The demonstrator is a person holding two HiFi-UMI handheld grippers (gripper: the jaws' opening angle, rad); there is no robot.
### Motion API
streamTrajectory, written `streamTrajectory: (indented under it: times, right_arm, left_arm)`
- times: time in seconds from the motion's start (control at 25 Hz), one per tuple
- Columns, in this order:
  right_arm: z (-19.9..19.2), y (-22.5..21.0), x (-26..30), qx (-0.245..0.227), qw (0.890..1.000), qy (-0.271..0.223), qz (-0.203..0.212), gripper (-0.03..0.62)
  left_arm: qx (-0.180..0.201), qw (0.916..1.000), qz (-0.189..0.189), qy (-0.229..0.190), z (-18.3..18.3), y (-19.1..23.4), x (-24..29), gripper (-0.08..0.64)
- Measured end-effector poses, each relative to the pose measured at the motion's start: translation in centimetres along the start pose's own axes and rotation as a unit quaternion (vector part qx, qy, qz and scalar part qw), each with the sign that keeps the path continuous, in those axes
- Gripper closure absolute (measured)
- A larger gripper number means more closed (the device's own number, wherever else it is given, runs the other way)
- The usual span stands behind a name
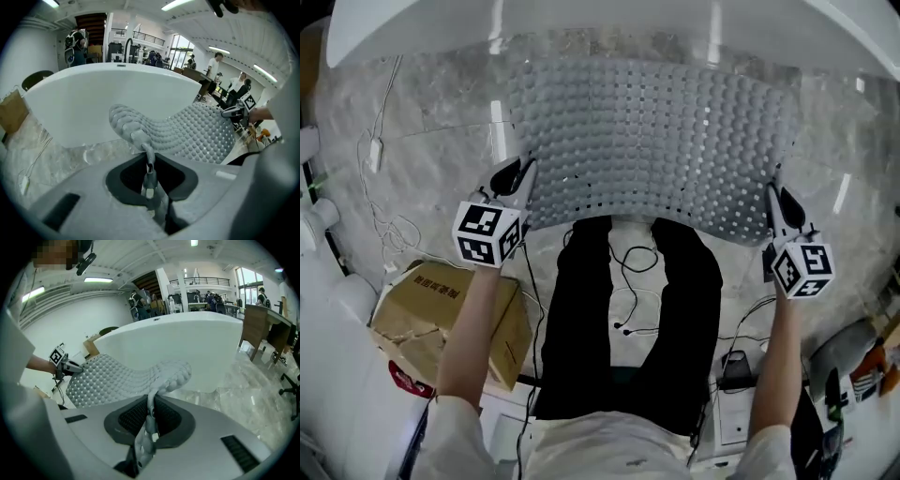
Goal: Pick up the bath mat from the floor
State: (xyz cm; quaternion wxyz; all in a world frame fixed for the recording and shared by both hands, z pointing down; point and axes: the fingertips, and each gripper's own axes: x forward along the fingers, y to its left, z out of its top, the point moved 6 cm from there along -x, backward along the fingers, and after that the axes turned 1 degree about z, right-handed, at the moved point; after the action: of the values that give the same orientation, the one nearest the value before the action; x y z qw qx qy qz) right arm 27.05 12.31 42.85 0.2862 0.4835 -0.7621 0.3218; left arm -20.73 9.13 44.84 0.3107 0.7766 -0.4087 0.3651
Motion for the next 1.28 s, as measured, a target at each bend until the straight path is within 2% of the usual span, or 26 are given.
streamTrajectory:
  times: [0.2, 0.36, 0.52, 0.8, 0.96, 1.28]
  right_arm:
    - [6.7, 1.9, -7.4, -0.002, 1.000, -0.027, -0.002, 0.549]
    - [11.9, 3.0, -13.7, -0.005, 0.998, -0.059, -0.013, 0.549]
    - [18.6, 4.8, -18.5, -0.015, 0.992, -0.125, -0.025, 0.549]
    - [26.3, 8.6, -27.4, -0.031, 0.979, -0.193, -0.050, 0.549]
    - [31.3, 10.6, -31.7, -0.048, 0.965, -0.251, -0.055, 0.549]
    - [40.8, 13.9, -40.0, -0.088, 0.922, -0.373, -0.059, 0.549]
  left_arm:
    - [-0.014, 0.9994, 0.013, -0.027, 5.9, -2.0, -8.0, 0.505]
    - [-0.009, 0.9978, 0.019, -0.062, 11.2, -3.7, -14.1, 0.505]
    - [-0.009, 0.9910, 0.026, -0.131, 17.0, -3.2, -20.1, 0.505]
    - [-0.002, 0.9784, 0.032, -0.204, 24.3, -5.7, -29.7, 0.506]
    - [0.013, 0.9638, 0.034, -0.264, 28.9, -6.7, -35.3, 0.508]
    - [0.051, 0.9222, 0.053, -0.380, 36.3, -6.6, -46.0, 0.508]
